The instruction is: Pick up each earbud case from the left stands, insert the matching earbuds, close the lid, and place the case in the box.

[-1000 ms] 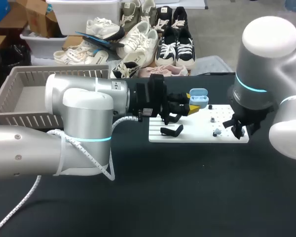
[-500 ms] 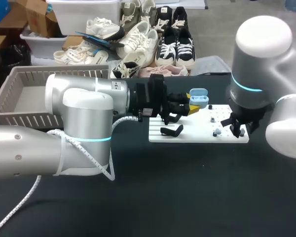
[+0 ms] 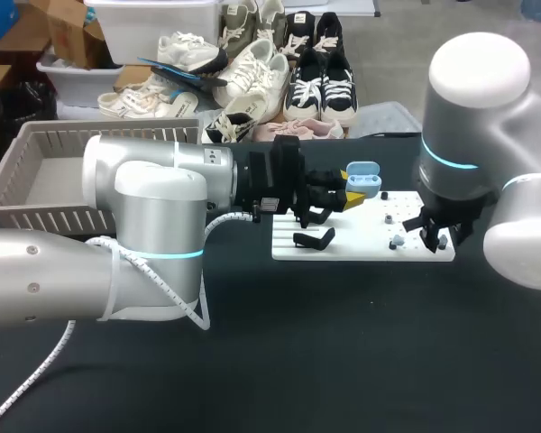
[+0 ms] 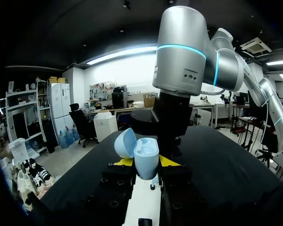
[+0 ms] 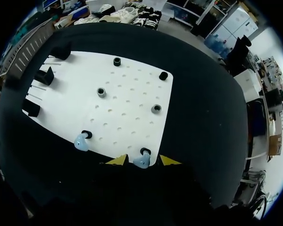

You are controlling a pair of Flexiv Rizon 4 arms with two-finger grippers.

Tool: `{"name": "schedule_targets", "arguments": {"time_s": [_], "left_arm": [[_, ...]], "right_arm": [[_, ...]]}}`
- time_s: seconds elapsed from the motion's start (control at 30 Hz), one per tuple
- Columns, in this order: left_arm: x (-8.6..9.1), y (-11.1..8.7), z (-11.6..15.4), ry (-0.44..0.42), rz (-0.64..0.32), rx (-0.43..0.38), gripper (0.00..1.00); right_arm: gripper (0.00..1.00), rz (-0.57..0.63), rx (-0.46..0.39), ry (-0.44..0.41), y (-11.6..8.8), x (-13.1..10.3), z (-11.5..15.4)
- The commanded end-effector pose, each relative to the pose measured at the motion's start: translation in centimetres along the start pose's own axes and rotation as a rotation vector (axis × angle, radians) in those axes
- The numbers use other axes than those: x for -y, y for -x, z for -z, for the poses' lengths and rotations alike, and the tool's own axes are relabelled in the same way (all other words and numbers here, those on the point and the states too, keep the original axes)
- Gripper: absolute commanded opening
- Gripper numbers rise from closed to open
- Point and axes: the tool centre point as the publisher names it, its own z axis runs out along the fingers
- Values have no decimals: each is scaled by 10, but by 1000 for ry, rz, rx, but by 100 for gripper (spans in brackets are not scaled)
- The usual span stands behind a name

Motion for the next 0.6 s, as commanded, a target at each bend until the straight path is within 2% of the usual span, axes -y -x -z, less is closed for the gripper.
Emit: {"name": "schedule_targets", "arguments": {"time_s": [0.03,0.6], "left_arm": [[1,-1,0,3,-1,3,0],[1,-1,0,3,-1,3,0]], "right_arm": [[37,-2,-3,-5,2,-1,-2],[26,-7,-15,-8,3,0,-2]]}}
